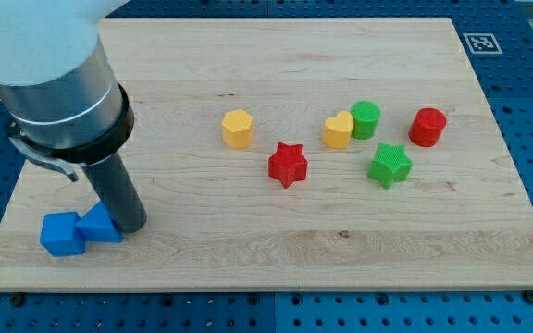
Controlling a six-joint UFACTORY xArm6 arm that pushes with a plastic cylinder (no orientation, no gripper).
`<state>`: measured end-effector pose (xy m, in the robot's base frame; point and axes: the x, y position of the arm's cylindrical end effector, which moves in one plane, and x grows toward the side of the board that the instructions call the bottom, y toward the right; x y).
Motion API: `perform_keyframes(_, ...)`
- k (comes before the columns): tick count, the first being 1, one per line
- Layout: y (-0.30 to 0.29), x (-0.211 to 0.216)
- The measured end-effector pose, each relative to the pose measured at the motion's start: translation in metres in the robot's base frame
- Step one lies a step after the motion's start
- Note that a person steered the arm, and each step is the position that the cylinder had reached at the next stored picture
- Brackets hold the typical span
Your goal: Point your arm at the yellow hexagon
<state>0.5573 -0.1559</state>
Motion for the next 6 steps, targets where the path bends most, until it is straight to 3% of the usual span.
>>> perform_keyframes(1,-0.011,0.0)
perform_keyframes(2,-0.002,-0.029)
perform_keyframes(3,-0.001,-0.088)
perform_keyframes(5,-0.001,-0.096)
perform_keyframes(6,0.041,-0.104)
